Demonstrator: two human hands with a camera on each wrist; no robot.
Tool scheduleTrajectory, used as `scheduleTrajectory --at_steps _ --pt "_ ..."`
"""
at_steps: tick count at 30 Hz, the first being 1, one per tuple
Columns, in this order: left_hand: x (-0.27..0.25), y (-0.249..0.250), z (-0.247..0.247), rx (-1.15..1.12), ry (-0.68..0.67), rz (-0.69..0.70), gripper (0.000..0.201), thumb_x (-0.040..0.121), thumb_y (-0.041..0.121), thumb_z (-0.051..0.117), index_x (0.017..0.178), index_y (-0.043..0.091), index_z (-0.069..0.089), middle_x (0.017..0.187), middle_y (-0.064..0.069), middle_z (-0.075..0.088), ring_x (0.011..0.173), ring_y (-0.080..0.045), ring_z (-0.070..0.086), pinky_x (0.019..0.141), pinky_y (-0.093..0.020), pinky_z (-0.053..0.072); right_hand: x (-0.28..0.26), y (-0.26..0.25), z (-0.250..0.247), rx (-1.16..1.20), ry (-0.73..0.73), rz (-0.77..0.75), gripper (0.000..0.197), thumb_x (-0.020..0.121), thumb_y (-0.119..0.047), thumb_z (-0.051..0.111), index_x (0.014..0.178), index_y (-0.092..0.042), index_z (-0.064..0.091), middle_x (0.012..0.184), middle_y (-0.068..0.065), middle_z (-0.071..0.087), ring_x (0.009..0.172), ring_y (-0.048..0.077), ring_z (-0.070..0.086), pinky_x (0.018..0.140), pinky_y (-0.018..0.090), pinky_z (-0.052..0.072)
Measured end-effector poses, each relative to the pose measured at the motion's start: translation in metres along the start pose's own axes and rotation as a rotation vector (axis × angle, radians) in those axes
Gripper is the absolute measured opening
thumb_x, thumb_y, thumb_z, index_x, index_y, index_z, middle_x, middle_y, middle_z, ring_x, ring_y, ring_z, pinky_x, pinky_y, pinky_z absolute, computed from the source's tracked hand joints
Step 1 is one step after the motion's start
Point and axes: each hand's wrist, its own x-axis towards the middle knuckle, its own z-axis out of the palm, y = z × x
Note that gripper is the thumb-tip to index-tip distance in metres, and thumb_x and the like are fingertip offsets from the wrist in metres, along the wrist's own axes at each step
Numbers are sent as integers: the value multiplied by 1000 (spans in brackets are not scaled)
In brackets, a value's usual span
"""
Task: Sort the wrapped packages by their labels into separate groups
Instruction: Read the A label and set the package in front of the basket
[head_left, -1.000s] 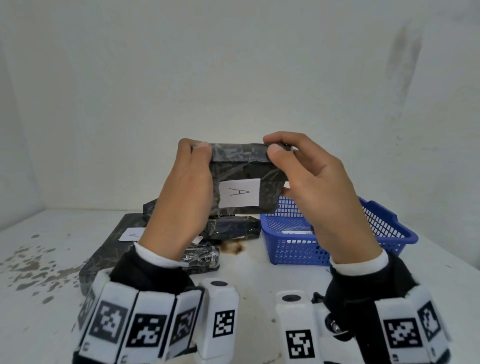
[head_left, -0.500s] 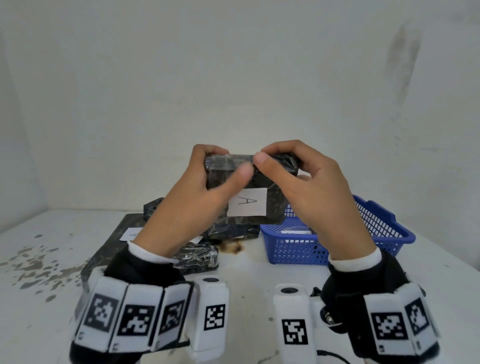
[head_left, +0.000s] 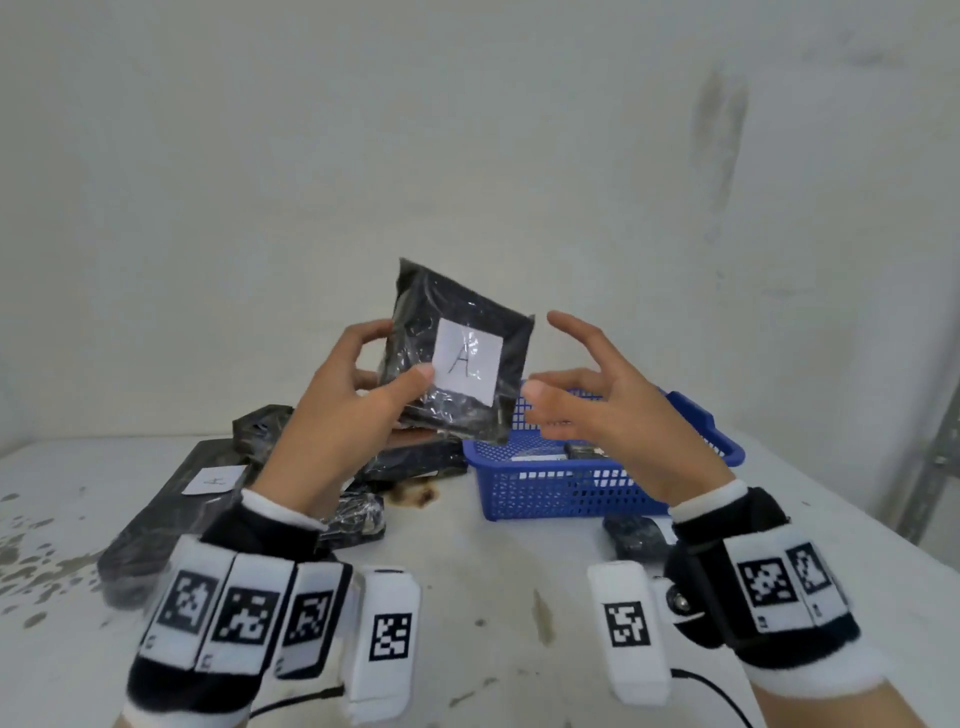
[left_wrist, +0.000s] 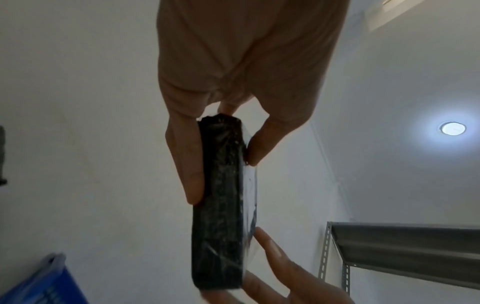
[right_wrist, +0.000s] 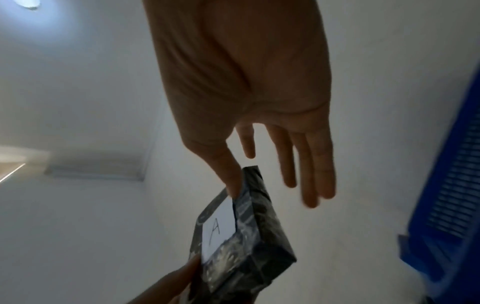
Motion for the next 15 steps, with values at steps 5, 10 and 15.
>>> scheduleTrajectory --at_steps 5,10,15 --pt "-6 -10 34 178 -100 -105 32 81 38 73 106 21 65 87 -10 73 79 -32 72 78 -55 58 -11 21 -33 46 37 58 53 94 -5 65 139 -29 52 87 6 73 73 20 73 76 34 62" --pt "-6 -39 59 331 -213 -244 28 87 28 69 107 10 63 91 -9 73 66 -22 70 63 -35 57 -24 46 -56 -68 76 174 44 95 -11 67 134 -27 54 87 6 76 70 17 72 67 26 61" --pt "-5 -79 70 391 -319 -489 25 92 15 64 107 -4 61 98 -20 71 84 -35 72 68 -35 61 -26 93 -76 -404 82 366 28 96 -18 65 123 -18 61 107 7 71 85 18 66 76 30 57"
